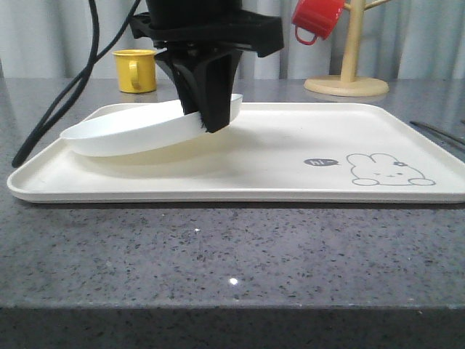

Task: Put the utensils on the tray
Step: 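Carry the plate over the tray and lower it onto the tray, then open the left gripper and withdraw it from the plate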

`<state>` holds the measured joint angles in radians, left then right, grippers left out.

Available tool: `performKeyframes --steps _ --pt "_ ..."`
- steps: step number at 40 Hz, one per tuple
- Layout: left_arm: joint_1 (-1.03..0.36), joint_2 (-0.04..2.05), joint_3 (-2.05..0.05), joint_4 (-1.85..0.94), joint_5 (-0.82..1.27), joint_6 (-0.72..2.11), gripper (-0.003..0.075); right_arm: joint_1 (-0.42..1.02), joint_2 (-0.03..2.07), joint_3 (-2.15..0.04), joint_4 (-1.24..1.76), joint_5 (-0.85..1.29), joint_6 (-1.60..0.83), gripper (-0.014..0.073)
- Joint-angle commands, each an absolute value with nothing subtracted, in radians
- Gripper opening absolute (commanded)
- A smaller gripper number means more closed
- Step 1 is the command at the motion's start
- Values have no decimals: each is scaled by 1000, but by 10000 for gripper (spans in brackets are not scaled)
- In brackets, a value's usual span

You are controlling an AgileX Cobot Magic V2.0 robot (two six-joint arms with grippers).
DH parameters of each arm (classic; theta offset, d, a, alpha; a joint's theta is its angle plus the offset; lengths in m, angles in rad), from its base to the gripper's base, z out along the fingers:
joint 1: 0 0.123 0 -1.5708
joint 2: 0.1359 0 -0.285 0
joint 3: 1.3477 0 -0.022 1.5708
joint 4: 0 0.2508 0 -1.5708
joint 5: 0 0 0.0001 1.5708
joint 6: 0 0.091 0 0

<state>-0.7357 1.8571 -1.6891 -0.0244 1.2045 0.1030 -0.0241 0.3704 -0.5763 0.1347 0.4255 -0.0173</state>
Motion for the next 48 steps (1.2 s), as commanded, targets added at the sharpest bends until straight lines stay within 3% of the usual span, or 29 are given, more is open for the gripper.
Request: performKeyframes --steps 1,9,21,24,33,43,48 --pt "-744 1816 -1720 -58 1186 98 -18 -31 386 -611 127 351 -23 643" --pt "-744 1841 -1717 -57 1233 98 10 -31 386 -611 127 351 -23 643" --pt "-745 1866 -1735 -92 1254 98 354 -31 386 -611 127 351 -23 643" --pt "-745 1853 -1775 -84 1273 98 392 -31 386 -611 127 351 -23 643" --pt "-740 1752 -1864 32 1271 119 353 -31 386 -611 127 351 -23 643" --pt "-651 1628 -1864 108 1271 117 -1 -31 386 -611 127 352 -23 643" --pt "-541 1557 -1833 106 1271 115 -18 -31 386 -611 127 352 -23 643"
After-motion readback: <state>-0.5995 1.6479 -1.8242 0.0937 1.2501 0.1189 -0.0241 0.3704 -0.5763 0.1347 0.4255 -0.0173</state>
